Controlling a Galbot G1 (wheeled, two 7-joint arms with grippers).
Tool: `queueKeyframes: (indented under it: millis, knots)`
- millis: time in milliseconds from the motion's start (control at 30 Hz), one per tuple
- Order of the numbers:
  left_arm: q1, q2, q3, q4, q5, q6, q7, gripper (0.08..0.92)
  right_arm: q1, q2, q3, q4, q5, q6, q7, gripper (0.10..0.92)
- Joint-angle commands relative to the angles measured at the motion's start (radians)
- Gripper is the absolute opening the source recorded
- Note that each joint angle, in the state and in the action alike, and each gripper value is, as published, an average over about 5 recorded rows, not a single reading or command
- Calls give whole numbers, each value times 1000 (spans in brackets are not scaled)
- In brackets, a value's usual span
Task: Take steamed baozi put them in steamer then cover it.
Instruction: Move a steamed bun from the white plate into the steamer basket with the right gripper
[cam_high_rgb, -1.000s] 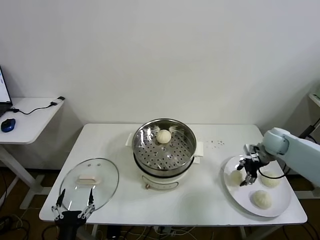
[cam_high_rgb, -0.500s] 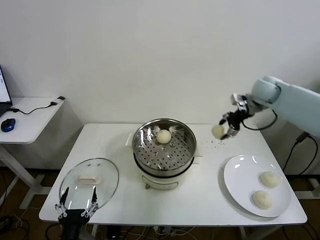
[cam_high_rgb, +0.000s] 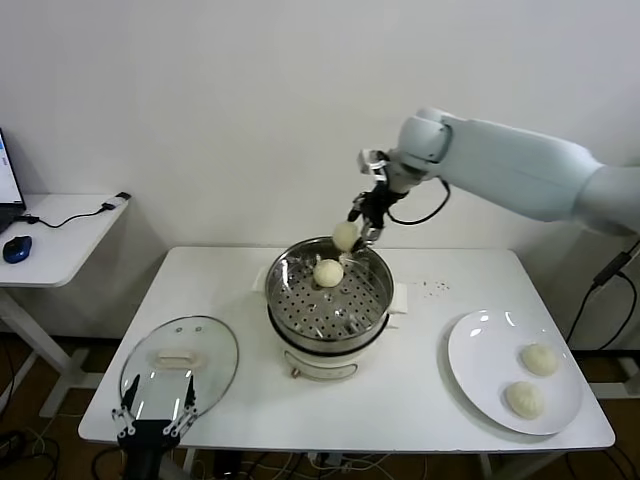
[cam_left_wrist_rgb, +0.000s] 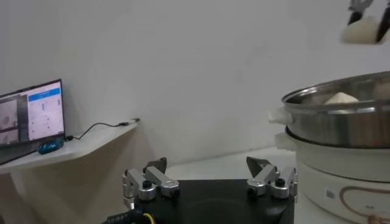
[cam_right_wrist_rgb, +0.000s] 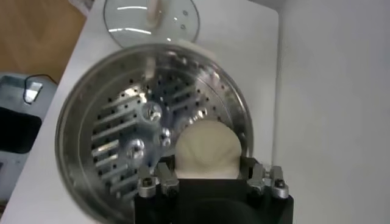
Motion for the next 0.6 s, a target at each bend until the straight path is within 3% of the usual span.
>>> queueKeyframes:
  millis: [33,600]
  knots:
    - [0,1,-1,2,-1,0,0,823,-60,165,-25,-28,54,-19,31,679]
    - [-11,1,-7,19,-7,3,0,823,-185,197,-42,-73,-7,-21,48,679]
